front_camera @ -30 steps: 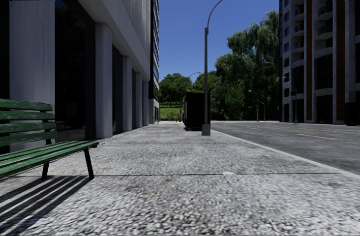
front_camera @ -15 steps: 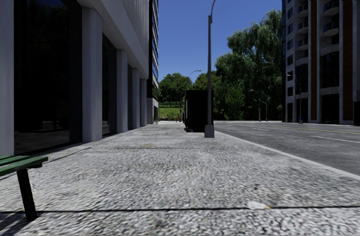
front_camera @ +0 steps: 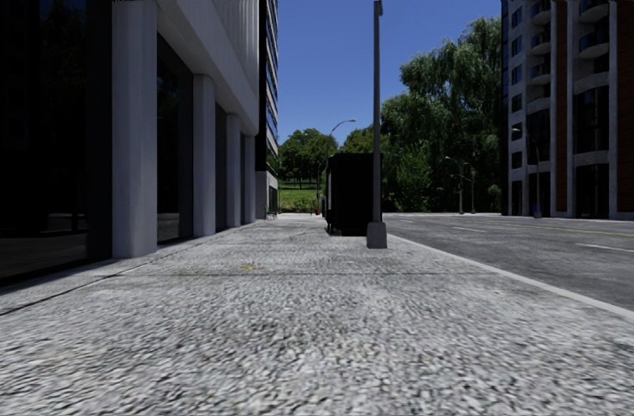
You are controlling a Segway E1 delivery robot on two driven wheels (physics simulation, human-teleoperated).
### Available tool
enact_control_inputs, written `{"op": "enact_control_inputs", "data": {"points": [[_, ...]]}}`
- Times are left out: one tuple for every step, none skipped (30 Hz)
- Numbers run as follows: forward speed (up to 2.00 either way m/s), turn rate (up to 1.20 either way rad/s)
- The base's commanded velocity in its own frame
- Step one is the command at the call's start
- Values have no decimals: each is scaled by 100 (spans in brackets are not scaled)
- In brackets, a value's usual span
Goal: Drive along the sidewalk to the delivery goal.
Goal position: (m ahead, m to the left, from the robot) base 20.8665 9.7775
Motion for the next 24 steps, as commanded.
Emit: {"op": "enact_control_inputs", "data": {"points": [[200, 0], [200, 0], [200, 0], [200, 0], [200, 0], [200, 0], [200, 0], [200, 0], [200, 0], [200, 0], [200, 0], [200, 0], [200, 0], [200, 0], [200, 0], [200, 0], [200, 0], [200, 0], [200, 8], [200, 13], [200, 16], [200, 16], [200, 18], [200, 21]]}}
